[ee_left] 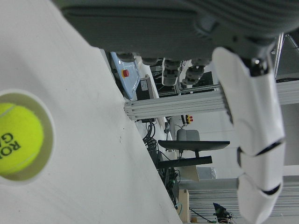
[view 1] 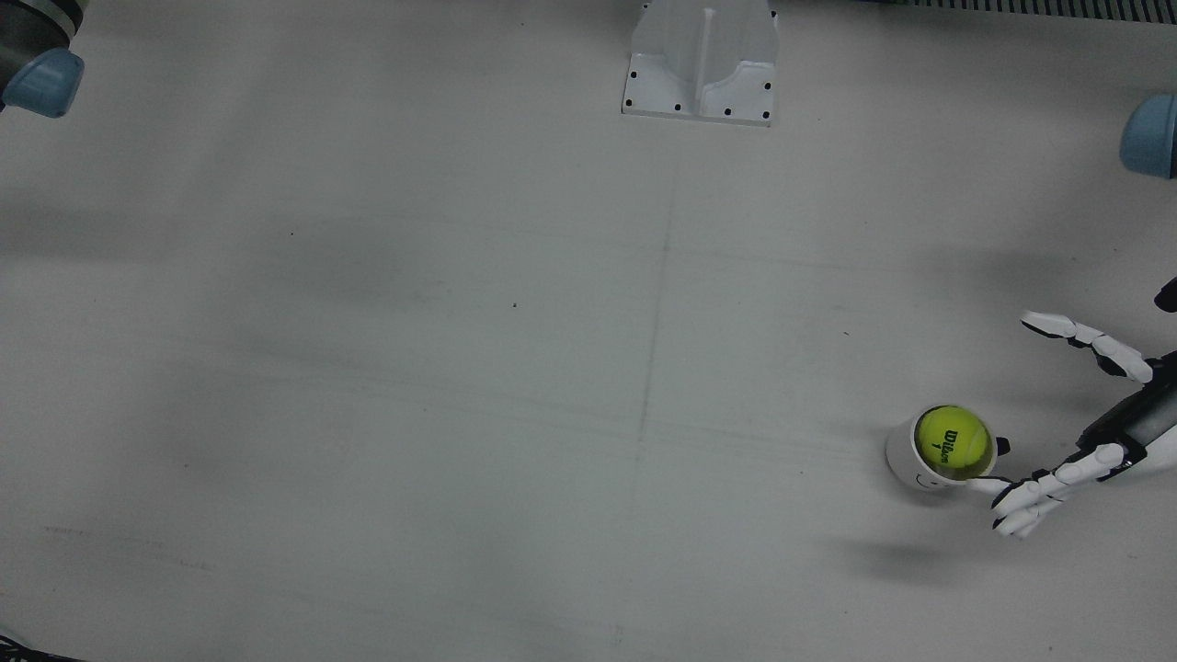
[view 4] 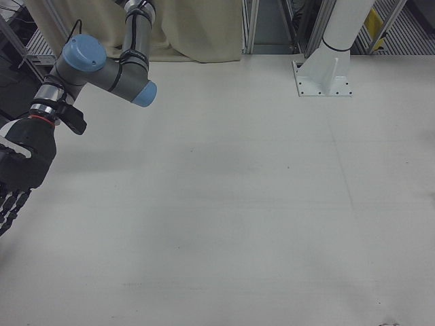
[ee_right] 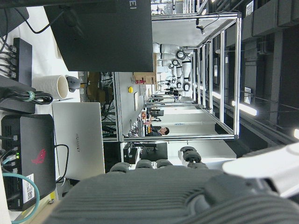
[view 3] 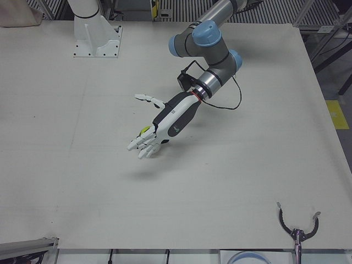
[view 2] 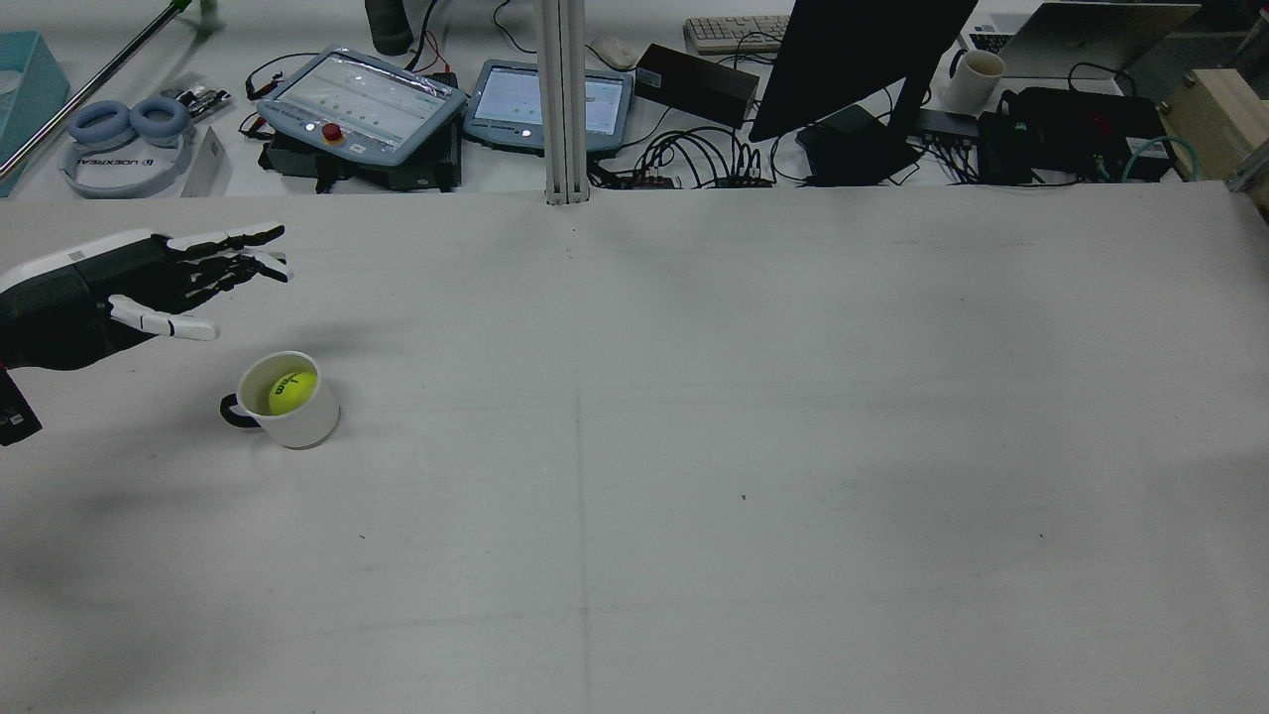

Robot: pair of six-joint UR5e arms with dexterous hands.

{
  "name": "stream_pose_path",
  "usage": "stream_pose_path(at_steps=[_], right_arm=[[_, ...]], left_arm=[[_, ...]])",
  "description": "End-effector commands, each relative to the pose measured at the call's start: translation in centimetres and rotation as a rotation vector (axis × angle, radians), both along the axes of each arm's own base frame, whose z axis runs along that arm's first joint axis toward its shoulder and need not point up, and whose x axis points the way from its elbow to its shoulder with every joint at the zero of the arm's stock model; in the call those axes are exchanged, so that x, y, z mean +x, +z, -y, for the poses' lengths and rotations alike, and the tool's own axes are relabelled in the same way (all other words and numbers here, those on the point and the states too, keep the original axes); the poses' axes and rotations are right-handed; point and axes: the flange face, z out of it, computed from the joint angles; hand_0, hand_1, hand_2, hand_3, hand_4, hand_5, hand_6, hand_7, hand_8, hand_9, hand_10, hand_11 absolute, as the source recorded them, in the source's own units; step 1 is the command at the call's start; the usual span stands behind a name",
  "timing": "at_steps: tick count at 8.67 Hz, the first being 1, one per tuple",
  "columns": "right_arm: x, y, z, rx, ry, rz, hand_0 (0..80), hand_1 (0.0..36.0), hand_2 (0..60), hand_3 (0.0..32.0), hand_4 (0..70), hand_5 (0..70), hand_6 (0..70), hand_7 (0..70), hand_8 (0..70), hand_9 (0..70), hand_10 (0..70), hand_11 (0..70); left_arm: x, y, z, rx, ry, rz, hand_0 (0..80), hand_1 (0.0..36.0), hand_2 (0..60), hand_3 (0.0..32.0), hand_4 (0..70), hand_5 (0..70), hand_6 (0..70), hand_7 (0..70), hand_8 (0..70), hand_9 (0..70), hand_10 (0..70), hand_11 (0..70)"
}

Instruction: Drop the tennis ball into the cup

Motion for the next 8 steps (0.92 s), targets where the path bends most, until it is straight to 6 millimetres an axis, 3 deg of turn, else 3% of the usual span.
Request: stream_pose_path(at_steps=[1,2,3,4,5,6,7,8], right_arm=[[0.0,0.0,0.0,0.000,0.000,0.000,0.0,0.0,0.0,0.0,0.0,0.0,0.0,0.0,0.0,0.0,0.0,0.0],[0.0,0.0,0.0,0.000,0.000,0.000,0.0,0.0,0.0,0.0,0.0,0.0,0.0,0.0,0.0,0.0,0.0,0.0],[0.0,0.0,0.0,0.000,0.000,0.000,0.0,0.0,0.0,0.0,0.0,0.0,0.0,0.0,0.0,0.0,0.0,0.0],[0.0,0.0,0.0,0.000,0.000,0.000,0.0,0.0,0.0,0.0,0.0,0.0,0.0,0.0,0.0,0.0,0.0,0.0],[0.0,-0.1,0.0,0.002,0.000,0.000,0.0,0.0,0.0,0.0,0.0,0.0,0.0,0.0,0.0,0.0,0.0,0.0],[0.0,-0.1,0.0,0.002,0.000,0.000,0.0,0.0,0.0,0.0,0.0,0.0,0.0,0.0,0.0,0.0,0.0,0.0],[0.0,-0.1,0.0,0.000,0.000,0.000,0.0,0.0,0.0,0.0,0.0,0.0,0.0,0.0,0.0,0.0,0.0,0.0],[0.0,-0.1,0.0,0.002,0.000,0.000,0.0,0.0,0.0,0.0,0.0,0.0,0.0,0.0,0.0,0.0,0.0,0.0]], left_arm=[[-0.2,-0.2,-0.1,-0.002,0.002,-0.011,48.1,19.7,15.7,0.0,15.4,0.2,0.5,24.9,0.0,3.5,0.0,0.0],[-1.1,-2.7,-0.6,0.020,-0.004,-0.029,48.9,21.0,17.9,0.0,15.7,1.1,1.6,24.8,0.0,3.5,0.0,0.0],[-6.2,-4.9,0.7,0.019,-0.099,-0.026,50.2,21.7,14.8,0.0,15.4,1.8,2.1,24.2,0.0,3.4,0.0,0.0],[-10.8,-9.9,4.4,0.043,-0.200,-0.034,50.8,22.2,18.5,0.0,17.0,3.8,10.7,24.1,1.6,3.4,0.0,0.3],[-12.9,-12.6,7.7,0.038,-0.252,-0.027,51.8,23.9,15.5,0.0,12.9,2.5,2.1,23.6,0.0,3.3,0.0,0.4],[-13.6,-12.0,10.4,0.010,-0.277,-0.015,52.9,25.7,14.0,0.0,7.3,2.1,0.4,21.8,0.0,2.9,0.0,0.0],[-14.1,-8.9,12.2,-0.036,-0.291,0.002,52.9,26.2,17.0,0.0,1.3,3.7,2.1,18.0,0.0,2.2,0.0,0.0],[-15.3,-4.8,15.1,-0.099,-0.320,0.027,55.2,29.4,16.6,0.0,0.0,3.5,0.4,17.6,0.0,2.1,0.0,0.0]])
